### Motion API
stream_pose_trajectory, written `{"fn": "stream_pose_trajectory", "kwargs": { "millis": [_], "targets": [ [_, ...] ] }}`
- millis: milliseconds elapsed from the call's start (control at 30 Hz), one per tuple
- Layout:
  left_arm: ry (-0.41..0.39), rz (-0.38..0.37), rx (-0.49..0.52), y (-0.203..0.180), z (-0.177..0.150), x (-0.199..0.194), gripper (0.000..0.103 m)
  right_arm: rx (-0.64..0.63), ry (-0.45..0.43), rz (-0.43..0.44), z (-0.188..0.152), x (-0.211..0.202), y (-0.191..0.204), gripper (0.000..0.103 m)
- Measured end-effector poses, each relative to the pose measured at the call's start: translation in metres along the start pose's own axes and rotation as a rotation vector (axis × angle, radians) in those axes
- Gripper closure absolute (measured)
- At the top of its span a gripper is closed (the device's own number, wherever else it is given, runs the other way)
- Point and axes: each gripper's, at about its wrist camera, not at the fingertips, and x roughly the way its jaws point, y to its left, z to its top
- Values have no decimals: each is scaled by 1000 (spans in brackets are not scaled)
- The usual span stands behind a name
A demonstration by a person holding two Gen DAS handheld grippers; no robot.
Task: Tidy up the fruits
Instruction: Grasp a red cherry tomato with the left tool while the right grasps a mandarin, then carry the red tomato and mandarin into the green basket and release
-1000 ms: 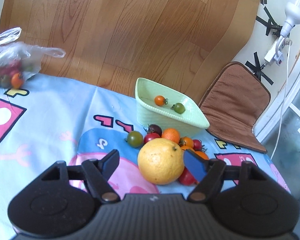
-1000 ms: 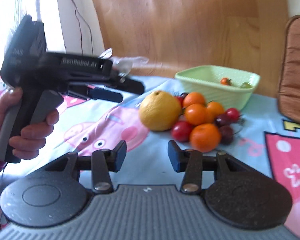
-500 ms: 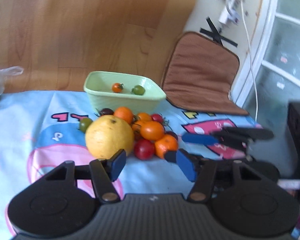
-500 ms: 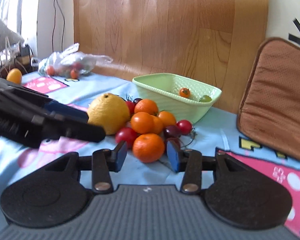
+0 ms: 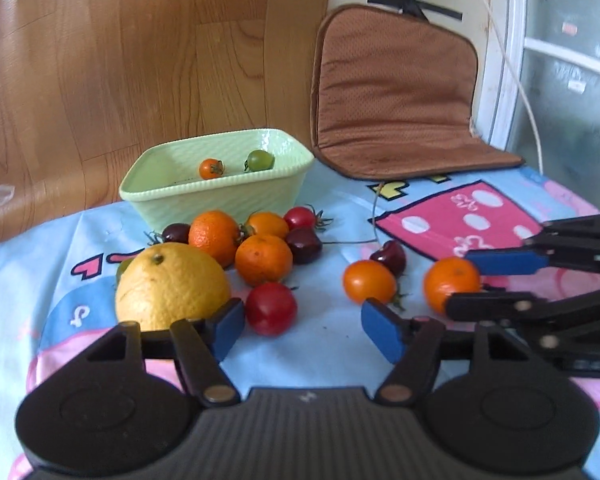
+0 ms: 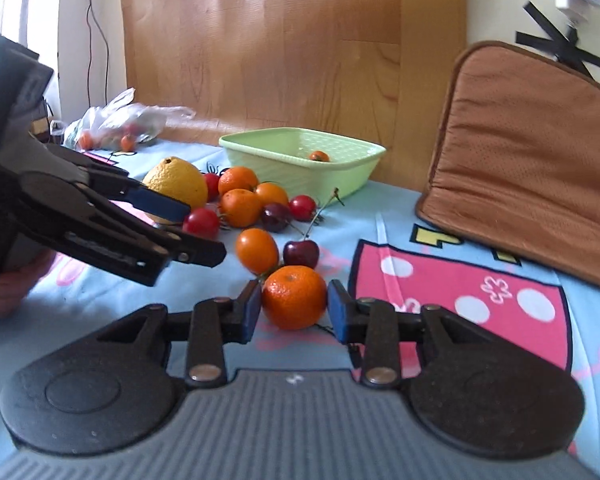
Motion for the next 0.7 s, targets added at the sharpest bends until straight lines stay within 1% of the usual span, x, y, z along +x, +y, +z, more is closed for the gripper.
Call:
{"fn": "stream_pose_trajectory", "kwargs": {
  "millis": [33, 67, 133, 200, 267, 333, 433, 500, 600, 633, 667, 700],
  "targets": [
    [2, 8, 5, -1, 0, 4, 40, 12, -4, 8, 0, 0, -1, 64],
    [19, 12, -4, -1, 0, 8, 46, 17, -2, 14, 0, 0, -2, 64],
    [16, 12, -32, 1, -1, 10, 56, 26, 8, 31, 0, 2, -3, 61],
    [14, 28, -41, 2, -2, 8, 73, 40, 25, 48, 1, 5, -5, 60],
    [19, 22, -59, 3, -4, 3, 73, 58, 43, 62, 1, 8, -8, 60],
    [22, -5, -72, 0, -7, -4, 73, 68, 51, 65, 1, 8, -9, 60],
    [21, -28, -66, -10, -13, -13, 73, 62, 62, 65, 0, 9, -6, 57],
    [20, -47, -81, -16, -18, -19, 72, 53, 67, 59, 0, 10, -4, 56],
    [10, -46, -83, -21, -22, -24, 72, 45, 70, 57, -1, 11, -4, 55],
    [9, -44, -83, -22, -22, -24, 72, 42, 70, 61, -1, 11, -5, 57],
    [12, -46, -88, -21, -22, -24, 73, 40, 64, 58, -2, 10, -4, 64],
    [14, -58, -101, -20, -21, -26, 73, 41, 56, 62, -2, 8, -3, 64]
  ]
}}
